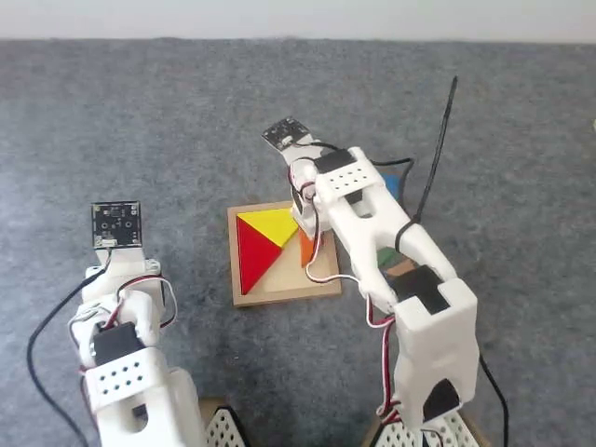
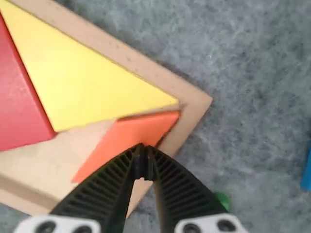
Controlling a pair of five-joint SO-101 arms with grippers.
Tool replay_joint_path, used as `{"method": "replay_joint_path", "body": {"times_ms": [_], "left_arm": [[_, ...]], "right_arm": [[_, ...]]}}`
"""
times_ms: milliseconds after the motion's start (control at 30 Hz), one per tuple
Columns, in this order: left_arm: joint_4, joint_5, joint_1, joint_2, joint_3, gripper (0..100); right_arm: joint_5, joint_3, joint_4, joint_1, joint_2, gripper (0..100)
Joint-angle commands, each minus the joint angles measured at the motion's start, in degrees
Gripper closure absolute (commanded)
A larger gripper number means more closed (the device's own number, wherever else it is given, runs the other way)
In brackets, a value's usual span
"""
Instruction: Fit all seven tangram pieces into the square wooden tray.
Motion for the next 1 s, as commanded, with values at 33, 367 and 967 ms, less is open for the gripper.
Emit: {"method": "replay_joint_path", "body": {"times_ms": [33, 367, 967], "left_arm": [[-0.09, -0.62, 0.0, 0.18, -2.77, 99], [-0.09, -0.62, -0.09, 0.18, -2.77, 99], [-0.09, -0.62, -0.18, 0.18, -2.77, 99]], "right_arm": [[0.53, -3.52, 2.42, 2.59, -6.29, 99.1], [0.44, 5.98, 2.24, -3.82, -14.02, 99.1], [1.05, 10.99, -12.09, -0.22, -8.66, 99.1]]}}
